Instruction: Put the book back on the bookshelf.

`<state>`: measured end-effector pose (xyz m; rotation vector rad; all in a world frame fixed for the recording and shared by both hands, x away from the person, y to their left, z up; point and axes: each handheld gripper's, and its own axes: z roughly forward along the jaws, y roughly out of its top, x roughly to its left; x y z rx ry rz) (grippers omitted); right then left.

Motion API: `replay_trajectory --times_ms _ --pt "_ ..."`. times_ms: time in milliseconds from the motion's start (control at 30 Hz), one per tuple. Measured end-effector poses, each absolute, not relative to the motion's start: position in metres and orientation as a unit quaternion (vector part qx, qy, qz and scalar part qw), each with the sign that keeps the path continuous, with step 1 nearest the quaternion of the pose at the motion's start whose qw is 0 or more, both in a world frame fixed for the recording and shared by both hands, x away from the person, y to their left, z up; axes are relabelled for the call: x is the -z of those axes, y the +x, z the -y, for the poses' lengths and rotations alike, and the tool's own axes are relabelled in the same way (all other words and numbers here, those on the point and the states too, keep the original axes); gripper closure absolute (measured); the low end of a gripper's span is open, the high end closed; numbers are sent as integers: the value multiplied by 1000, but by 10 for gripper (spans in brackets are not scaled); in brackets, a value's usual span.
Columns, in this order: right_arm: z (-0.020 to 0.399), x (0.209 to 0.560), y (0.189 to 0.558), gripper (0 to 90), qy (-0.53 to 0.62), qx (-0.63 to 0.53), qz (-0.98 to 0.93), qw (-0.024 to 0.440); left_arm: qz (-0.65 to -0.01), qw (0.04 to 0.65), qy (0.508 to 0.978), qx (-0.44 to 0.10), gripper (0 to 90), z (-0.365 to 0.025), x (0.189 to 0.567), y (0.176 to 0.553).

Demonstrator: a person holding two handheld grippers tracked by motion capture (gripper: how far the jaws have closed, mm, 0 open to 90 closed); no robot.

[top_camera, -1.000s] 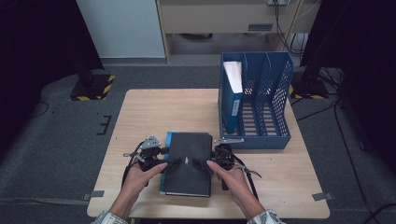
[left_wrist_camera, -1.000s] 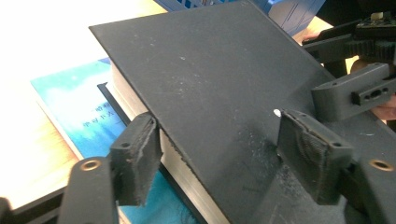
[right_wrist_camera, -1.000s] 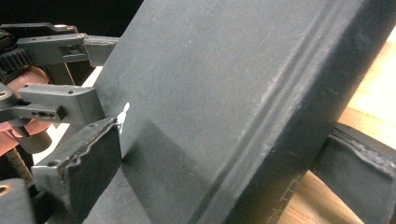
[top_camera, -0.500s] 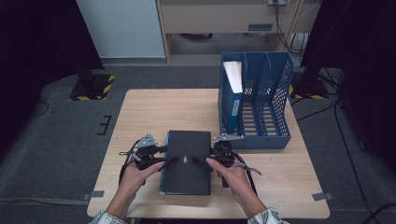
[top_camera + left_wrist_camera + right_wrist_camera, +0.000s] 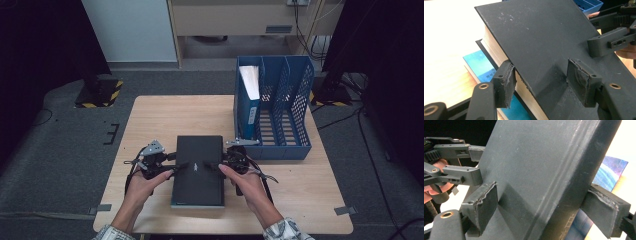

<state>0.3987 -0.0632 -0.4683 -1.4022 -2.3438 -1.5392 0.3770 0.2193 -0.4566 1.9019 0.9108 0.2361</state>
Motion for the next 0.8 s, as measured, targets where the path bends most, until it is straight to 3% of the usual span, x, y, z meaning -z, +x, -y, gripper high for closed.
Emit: replay_trajectory --times_ms 800 --pt "60 455 406 189 -439 487 755 -8 -369 489 783 -109 407 -223 447 382"
